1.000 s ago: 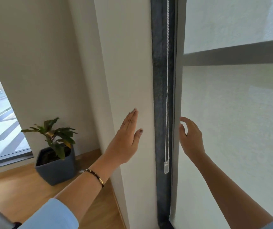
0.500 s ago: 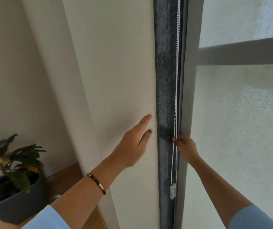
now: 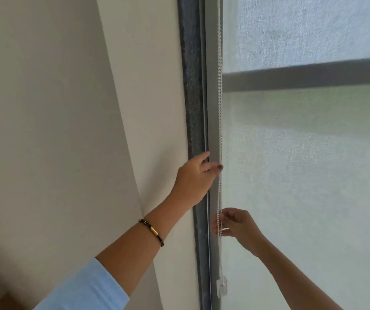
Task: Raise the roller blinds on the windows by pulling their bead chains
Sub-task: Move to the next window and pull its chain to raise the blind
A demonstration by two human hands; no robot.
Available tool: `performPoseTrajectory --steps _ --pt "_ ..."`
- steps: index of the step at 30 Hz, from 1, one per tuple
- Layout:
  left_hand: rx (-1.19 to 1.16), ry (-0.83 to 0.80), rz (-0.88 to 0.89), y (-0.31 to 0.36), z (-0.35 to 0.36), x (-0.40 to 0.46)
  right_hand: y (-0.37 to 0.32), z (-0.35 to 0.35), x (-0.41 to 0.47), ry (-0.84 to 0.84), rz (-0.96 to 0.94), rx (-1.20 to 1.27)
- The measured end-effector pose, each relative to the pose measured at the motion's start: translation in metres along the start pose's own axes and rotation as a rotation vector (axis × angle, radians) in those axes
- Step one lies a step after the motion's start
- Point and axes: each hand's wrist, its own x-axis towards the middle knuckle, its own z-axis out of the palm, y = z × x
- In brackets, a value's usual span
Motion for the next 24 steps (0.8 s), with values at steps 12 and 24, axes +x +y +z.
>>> performPoseTrajectory --steps 12,24 --pt "0.012 -0.037 0.202 0.012 -0.026 -0.067 -0.002 0.027 -0.082 0.413 -0.017 -0.284" --pt "-0.255 -0.051 0.142 -0.014 -0.011 -0.118 -0.037 0.021 -0.089 0.707 -0.007 -0.129"
